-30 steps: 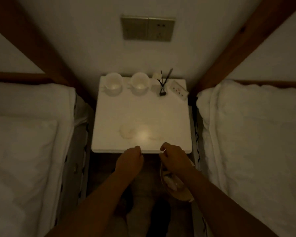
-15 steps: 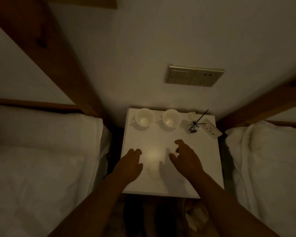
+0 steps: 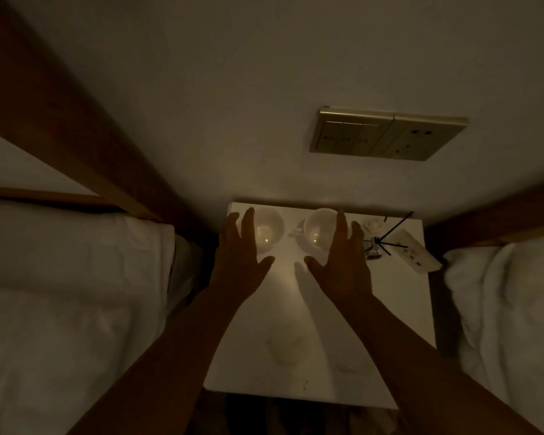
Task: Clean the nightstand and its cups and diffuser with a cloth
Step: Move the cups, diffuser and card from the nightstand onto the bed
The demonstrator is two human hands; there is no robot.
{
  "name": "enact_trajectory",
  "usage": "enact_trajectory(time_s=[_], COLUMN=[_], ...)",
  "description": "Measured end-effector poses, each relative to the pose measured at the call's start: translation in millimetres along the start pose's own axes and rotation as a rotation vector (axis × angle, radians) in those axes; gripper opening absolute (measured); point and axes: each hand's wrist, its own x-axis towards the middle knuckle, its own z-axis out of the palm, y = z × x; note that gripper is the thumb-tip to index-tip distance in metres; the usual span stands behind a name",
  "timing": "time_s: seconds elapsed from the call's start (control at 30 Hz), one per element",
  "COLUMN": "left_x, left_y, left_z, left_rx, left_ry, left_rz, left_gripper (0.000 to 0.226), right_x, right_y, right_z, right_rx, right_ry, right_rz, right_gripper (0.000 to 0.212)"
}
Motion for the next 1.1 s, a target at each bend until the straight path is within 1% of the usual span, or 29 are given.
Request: enact_trajectory(time_s=[0.07,0.17,0.27,0.37,0.5,0.6,0.73,0.83,0.93,1.03,1.1], left_x=[7.7,15.9,23.5,30.1,34.4,26.2,1.7,-31.8,-75.1,-119.1,-147.5], left_y=[1.6,-0.1,3.2,8.8,9.8,7.4,-11.4,-36.3,-69.6,-108.0,-132.3], left_z=[4.7,13.5,20.5,23.4,26.1,23.9,10.7,-4.4,-24.1,-45.2,-59.2], left_rx=[0.032,0.14,0.167,0.195,0.146,0.145,0.019,-0.08,-0.094,-0.127,-0.116], left_ry=[-0.013,-0.011,-0.057,-0.061,-0.034,-0.025,-0.048,-0.016,0.036,0.078,0.084], left_rz=[0.005,0.046,-0.015,-0.083,-0.139,-0.126,-0.263,-0.365,-0.464,-0.585,-0.619], left_gripper=[0.107,0.11,0.113,0.113,0.105,0.097,0.093,0.094,0.099,0.097,0.096], right_x=[7.6,17.3,28.5,37.2,38.6,33.0,13.6,-7.8,-30.7,-57.6,-78.3], right_y=[-1.0,-3.2,-6.1,-8.1,-9.8,-14.5,-29.7,-49.3,-75.9,-110.1,-134.3], right_z=[0.9,6.4,10.1,9.0,7.9,9.7,13.7,22.2,38.3,58.9,74.9], right_rx=[0.008,-0.014,0.006,-0.009,-0.05,-0.086,-0.104,-0.124,-0.135,-0.137,-0.138], right_ry=[-0.006,-0.025,-0.024,-0.047,-0.062,-0.137,-0.237,-0.305,-0.384,-0.463,-0.496], right_rz=[0.0,-0.037,-0.022,-0.001,-0.019,-0.085,-0.139,-0.196,-0.273,-0.346,-0.406], right_gripper=[0.11,0.11,0.11,0.107,0.095,0.097,0.095,0.092,0.093,0.094,0.094])
